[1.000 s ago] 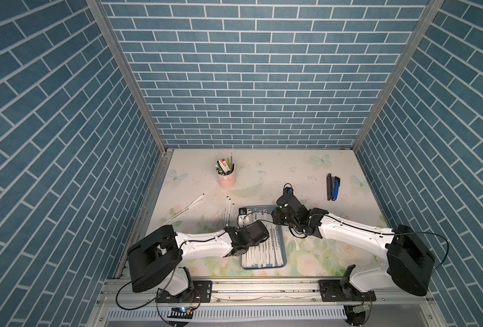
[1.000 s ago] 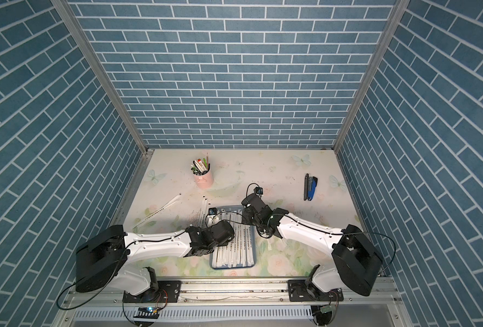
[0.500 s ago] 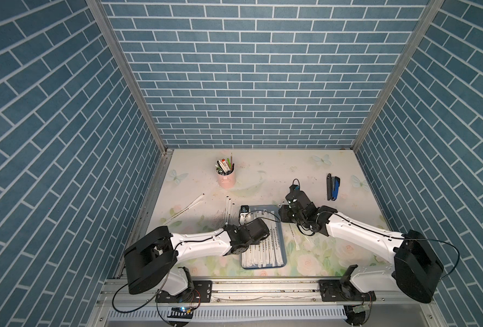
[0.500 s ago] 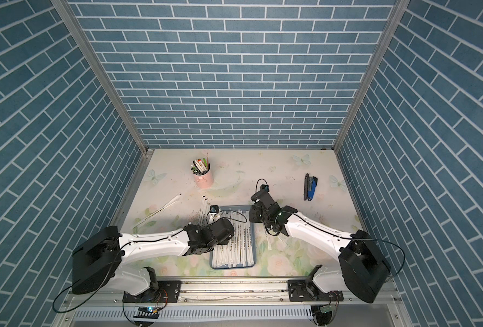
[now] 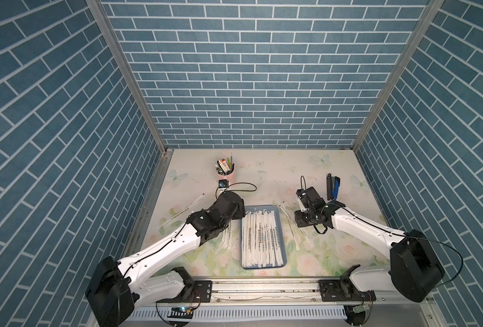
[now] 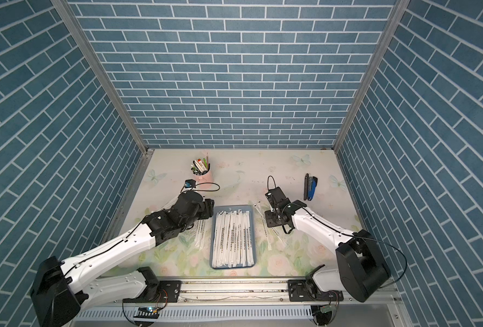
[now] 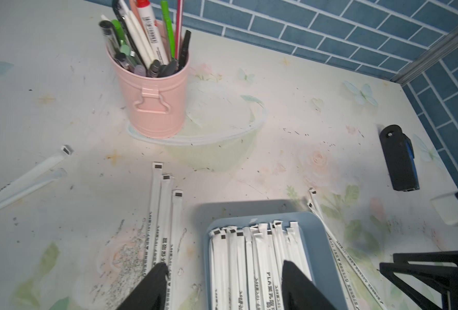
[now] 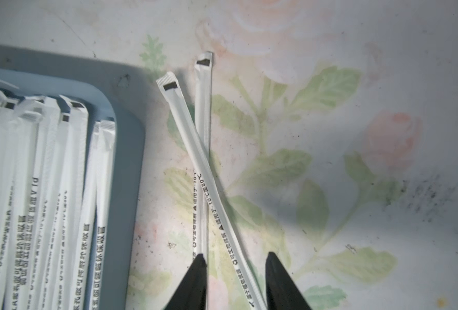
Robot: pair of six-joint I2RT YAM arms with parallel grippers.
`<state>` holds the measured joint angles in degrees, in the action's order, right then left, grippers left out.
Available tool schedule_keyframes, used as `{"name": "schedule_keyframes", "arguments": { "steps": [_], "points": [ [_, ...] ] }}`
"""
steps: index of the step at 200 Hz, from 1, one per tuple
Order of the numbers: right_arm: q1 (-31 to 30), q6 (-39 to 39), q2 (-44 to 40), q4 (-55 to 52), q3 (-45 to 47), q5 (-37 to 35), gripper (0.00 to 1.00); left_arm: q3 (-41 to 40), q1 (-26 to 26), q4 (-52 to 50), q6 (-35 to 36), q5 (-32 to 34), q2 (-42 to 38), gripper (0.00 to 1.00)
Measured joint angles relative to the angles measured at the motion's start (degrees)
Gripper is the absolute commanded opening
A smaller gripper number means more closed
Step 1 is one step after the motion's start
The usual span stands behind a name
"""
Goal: Put the straws into the storage box
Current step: Pick up the straw from the center of the board.
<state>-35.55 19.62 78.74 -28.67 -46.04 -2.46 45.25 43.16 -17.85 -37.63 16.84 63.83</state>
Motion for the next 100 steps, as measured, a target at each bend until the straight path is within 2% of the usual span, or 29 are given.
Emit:
{"name": "schedule_keyframes", "arguments": {
  "steps": [33, 70, 100],
  "points": [
    [0.0, -2.49, 3.93, -0.11, -0.02, 1.01, 0.32, -4.35, -3.96, 2.64, 4.09, -4.68, -1.57, 0.72],
    [0.0, -3.65, 6.58, 0.04, -0.09, 1.79, 0.32, -10.86, -5.99, 7.02, 4.63, -9.38, -1.97, 0.72],
    [0.0, -4.46, 8.35, 0.55, -0.17, 2.08, 0.3, -11.78, -6.16, 8.5, 4.66, -10.75, -2.01, 0.72]
  ]
}}
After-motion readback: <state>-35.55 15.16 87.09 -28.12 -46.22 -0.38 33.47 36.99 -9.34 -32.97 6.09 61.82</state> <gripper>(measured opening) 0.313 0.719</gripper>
